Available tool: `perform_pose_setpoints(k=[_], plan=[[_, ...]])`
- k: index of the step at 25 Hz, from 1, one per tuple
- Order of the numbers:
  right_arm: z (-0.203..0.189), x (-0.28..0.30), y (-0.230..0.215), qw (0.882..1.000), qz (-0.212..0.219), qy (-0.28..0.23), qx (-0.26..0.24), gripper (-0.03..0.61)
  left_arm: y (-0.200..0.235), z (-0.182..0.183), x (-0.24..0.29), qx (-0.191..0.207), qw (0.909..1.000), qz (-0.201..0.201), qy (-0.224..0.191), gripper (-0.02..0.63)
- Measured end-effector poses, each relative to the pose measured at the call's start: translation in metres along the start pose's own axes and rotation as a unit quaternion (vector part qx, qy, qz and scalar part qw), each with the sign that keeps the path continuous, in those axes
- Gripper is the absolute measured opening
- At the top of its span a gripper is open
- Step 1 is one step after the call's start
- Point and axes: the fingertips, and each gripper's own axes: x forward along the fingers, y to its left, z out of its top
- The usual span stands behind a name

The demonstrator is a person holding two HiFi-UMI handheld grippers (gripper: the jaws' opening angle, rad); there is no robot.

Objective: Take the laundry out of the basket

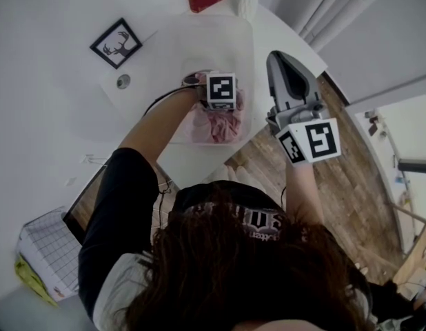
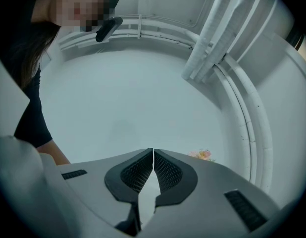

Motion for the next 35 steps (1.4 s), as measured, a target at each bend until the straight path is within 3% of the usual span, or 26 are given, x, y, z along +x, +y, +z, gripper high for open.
perform_pose_setpoints(k=[10, 14, 18, 25, 31, 35], plan=[[0.002, 0.002, 0.001, 1.0, 0.002, -0.005, 0.0, 0.028, 0.008, -0.002, -0.022, -0.031, 0.9992, 0.016, -0.018, 0.1], [0.004, 0.001, 0.002, 1.0, 0.004, -0.009, 0.001, 0.028, 0.014, 0.001, -0.047, -0.057, 0.9959, 0.043, -0.056, 0.099], [0.007, 0.002, 0.004, 1.0, 0.009, -0.014, 0.001, 0.029, 0.021, 0.004, -0.074, -0.093, 0.9863, 0.083, -0.108, 0.097], [0.009, 0.008, 0.01, 1.0, 0.022, -0.019, 0.003, 0.029, 0.029, -0.003, -0.118, -0.16, 0.9599, 0.145, -0.179, 0.097], [0.01, 0.014, 0.011, 0.999, 0.028, -0.021, 0.004, 0.029, 0.045, -0.005, -0.161, -0.198, 0.9253, 0.223, -0.234, 0.097], [0.013, 0.015, 0.012, 0.999, 0.03, -0.025, 0.003, 0.029, 0.049, 0.001, -0.199, -0.214, 0.8953, 0.281, -0.272, 0.097]])
